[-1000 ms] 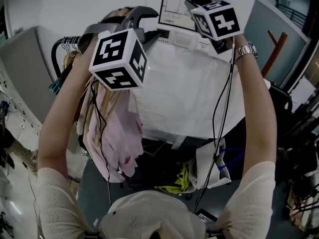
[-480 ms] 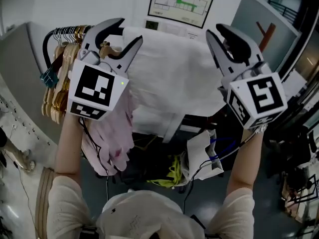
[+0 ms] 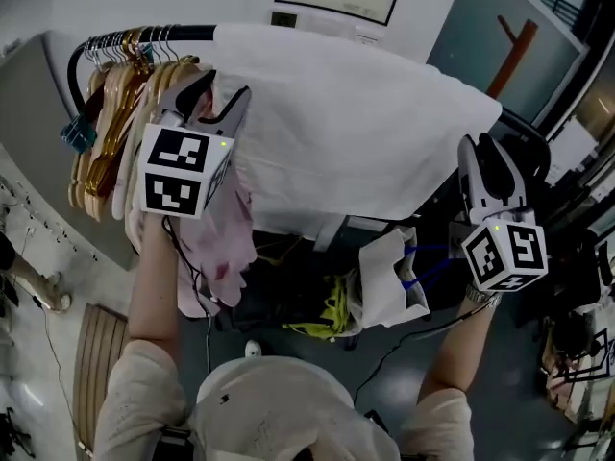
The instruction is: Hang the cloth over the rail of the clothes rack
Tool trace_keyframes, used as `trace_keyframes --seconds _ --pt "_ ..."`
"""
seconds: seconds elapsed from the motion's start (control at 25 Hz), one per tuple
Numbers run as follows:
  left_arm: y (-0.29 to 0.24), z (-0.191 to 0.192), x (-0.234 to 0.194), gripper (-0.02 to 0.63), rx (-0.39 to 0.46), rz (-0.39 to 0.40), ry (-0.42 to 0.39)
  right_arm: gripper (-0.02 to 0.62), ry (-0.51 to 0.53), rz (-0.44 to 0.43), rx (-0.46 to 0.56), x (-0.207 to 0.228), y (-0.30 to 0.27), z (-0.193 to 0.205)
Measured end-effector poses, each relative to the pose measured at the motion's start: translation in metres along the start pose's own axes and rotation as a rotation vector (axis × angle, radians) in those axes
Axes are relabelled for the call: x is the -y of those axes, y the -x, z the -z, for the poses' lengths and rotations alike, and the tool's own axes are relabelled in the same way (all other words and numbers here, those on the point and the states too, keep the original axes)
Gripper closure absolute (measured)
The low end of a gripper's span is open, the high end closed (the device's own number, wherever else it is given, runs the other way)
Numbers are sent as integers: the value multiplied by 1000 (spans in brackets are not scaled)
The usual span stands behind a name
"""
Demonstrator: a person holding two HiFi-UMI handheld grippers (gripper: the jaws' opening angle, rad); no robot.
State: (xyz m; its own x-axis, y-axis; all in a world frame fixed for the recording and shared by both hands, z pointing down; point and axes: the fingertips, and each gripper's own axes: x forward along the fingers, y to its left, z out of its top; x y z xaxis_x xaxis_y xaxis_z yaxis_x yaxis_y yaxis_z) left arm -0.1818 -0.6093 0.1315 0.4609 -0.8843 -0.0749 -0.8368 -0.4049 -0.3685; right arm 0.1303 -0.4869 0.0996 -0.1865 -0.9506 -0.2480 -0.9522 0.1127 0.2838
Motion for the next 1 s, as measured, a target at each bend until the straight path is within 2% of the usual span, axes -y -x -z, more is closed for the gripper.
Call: trace_keyframes --seconds 0.16,0.24,0.36,0.44,0.48,0.56,0.76,1.0 --pt "-7 8 -4 394 3 -4 101 480 11 25 -16 6 -1 18" --pt "-12 11 -5 394 3 13 125 480 -22 26 -20 9 -4 25" --pt "-11 9 -1 396 5 35 116 480 -129 15 -14 17 -5 31" --pt "-6 5 1 401 11 25 78 480 -155 24 -17 23 -5 35" --pt "-4 3 1 417 15 14 63 480 -151 37 -19 27 -4 37" --pt "-4 0 -1 502 22 1 66 482 -148 57 -22 34 -4 40" --pt "-5 5 -12 567 35 5 180 482 -154 57 -34 35 -5 48" --pt "-2 4 -11 591 22 -19 141 482 -150 61 -43 35 -8 54"
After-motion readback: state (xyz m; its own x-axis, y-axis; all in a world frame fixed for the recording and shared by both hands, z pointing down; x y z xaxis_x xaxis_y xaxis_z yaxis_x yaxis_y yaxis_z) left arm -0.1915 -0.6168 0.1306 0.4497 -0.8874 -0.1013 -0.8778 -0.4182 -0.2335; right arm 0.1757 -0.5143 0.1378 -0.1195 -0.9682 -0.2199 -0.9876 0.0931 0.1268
